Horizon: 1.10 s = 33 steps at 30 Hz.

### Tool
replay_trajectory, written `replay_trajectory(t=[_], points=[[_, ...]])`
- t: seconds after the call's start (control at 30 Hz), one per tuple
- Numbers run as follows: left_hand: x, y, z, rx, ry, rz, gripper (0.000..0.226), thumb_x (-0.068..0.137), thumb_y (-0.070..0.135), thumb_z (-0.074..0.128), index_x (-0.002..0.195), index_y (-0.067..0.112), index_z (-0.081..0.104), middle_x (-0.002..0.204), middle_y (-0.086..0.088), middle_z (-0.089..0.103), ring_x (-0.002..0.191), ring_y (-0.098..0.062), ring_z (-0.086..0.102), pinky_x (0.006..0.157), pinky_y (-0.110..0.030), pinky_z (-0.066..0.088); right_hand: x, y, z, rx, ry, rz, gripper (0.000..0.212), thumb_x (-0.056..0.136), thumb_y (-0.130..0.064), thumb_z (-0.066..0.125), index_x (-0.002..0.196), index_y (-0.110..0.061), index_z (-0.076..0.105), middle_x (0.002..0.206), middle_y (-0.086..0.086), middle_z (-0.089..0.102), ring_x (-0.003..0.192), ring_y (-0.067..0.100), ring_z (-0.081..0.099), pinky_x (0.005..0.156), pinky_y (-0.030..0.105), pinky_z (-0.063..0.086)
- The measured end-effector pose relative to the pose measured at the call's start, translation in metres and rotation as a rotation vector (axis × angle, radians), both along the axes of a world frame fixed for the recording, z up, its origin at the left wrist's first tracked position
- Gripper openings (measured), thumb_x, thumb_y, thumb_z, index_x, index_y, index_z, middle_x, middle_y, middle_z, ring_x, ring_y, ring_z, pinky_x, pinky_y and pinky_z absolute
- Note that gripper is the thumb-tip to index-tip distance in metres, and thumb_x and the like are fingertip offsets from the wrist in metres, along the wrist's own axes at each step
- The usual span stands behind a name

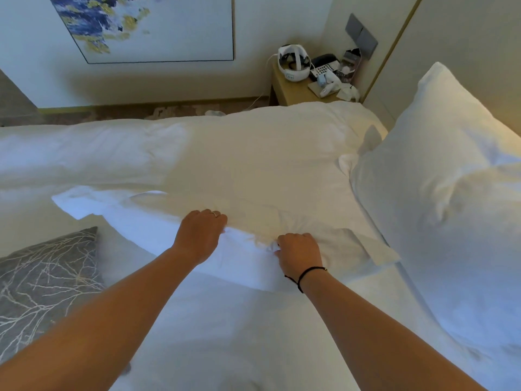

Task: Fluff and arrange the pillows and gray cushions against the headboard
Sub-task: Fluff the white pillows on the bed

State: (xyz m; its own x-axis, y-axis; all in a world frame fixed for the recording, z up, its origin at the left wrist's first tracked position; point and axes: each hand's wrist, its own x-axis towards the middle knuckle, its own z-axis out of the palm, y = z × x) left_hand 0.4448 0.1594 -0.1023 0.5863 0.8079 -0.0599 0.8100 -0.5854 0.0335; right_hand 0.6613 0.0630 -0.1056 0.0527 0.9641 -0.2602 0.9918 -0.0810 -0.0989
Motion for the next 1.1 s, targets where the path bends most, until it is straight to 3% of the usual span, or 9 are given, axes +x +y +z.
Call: replay_trajectory(t=[0.07,0.17,0.37,0.57,0.77,0.87,0.93,1.0,1.1], points=[[0.002,-0.001,0.009,0.026,-0.089,0.016,0.005,0.088,0.013,0.064,0.086,0.017,0.066,0.076,0.001,0.064,0.076,-0.025,0.061,0.064,-0.031,0.038,0.007,-0.006,0.008,0.045,0.068,-0.038,0.023,0.090,-0.011,0.051,0.092,-0.028,0.066,0.086,-0.002,0.065,0.081,0.025,0.061,0.069,0.028,0.028],[0.014,-0.002,0.032,0.080,-0.145,0.006,0.005,0.087,0.012,0.065,0.086,0.017,0.068,0.074,0.002,0.064,0.074,-0.026,0.061,0.062,-0.031,0.041,0.023,-0.018,0.029,0.121,0.208,-0.139,0.029,0.092,-0.018,0.051,0.064,-0.023,0.043,0.070,0.002,0.055,0.069,0.027,0.054,0.058,0.032,0.031],[0.092,-0.014,0.098,0.171,-0.143,-0.140,0.005,0.087,0.013,0.067,0.084,0.015,0.070,0.070,0.000,0.064,0.065,-0.025,0.059,0.061,-0.028,0.030,0.089,-0.065,0.084,0.239,0.273,-0.257,0.034,0.095,-0.034,0.052,0.067,-0.018,0.040,0.059,-0.005,0.045,0.056,0.021,0.045,0.051,0.032,0.028],[0.222,-0.035,0.137,0.157,-0.119,-0.301,0.013,0.094,0.022,0.055,0.094,0.020,0.067,0.089,-0.001,0.069,0.081,-0.025,0.061,0.074,-0.030,0.038,0.176,-0.131,0.117,0.299,0.255,-0.400,0.035,0.094,-0.034,0.053,0.066,-0.019,0.038,0.057,-0.006,0.043,0.056,0.023,0.044,0.052,0.034,0.028],[0.374,-0.062,0.138,0.134,-0.109,-0.420,0.023,0.098,0.025,0.045,0.096,0.019,0.067,0.096,-0.003,0.069,0.087,-0.027,0.060,0.079,-0.035,0.044,0.266,-0.179,0.100,0.372,0.216,-0.657,0.030,0.095,-0.035,0.049,0.071,-0.020,0.040,0.059,-0.007,0.045,0.055,0.021,0.044,0.050,0.032,0.028],[0.436,-0.088,0.115,0.109,-0.133,-0.368,0.019,0.097,0.025,0.050,0.104,0.020,0.067,0.105,-0.006,0.068,0.099,-0.028,0.059,0.084,-0.035,0.045,0.314,-0.191,0.071,0.309,0.186,-0.813,0.023,0.097,-0.032,0.044,0.078,-0.020,0.042,0.068,-0.006,0.049,0.062,0.024,0.048,0.054,0.033,0.037],[0.460,-0.114,0.086,-0.033,-0.119,-0.320,0.035,0.095,0.028,0.058,0.129,0.023,0.056,0.136,-0.006,0.055,0.125,-0.025,0.048,0.098,-0.039,0.041,0.339,-0.199,0.051,0.192,0.173,-0.898,0.021,0.100,-0.034,0.039,0.092,-0.018,0.049,0.083,0.000,0.060,0.074,0.026,0.056,0.063,0.035,0.048],[0.468,-0.142,0.054,-0.260,-0.023,-0.263,0.065,0.091,0.035,0.064,0.146,0.026,0.031,0.160,-0.005,0.021,0.142,-0.025,0.029,0.104,-0.047,0.040,0.349,-0.203,0.032,0.117,0.179,-0.901,0.036,0.100,-0.045,0.034,0.112,-0.017,0.052,0.103,0.005,0.063,0.092,0.028,0.061,0.075,0.037,0.050],[0.464,-0.168,0.014,-0.391,0.034,-0.199,0.084,0.092,0.044,0.060,0.153,0.033,0.004,0.163,0.001,-0.013,0.149,-0.023,0.006,0.103,-0.048,0.041,0.341,-0.201,0.012,0.118,0.089,-0.741,0.039,0.101,-0.044,0.026,0.127,-0.019,0.043,0.111,0.006,0.063,0.097,0.031,0.062,0.079,0.039,0.046]])
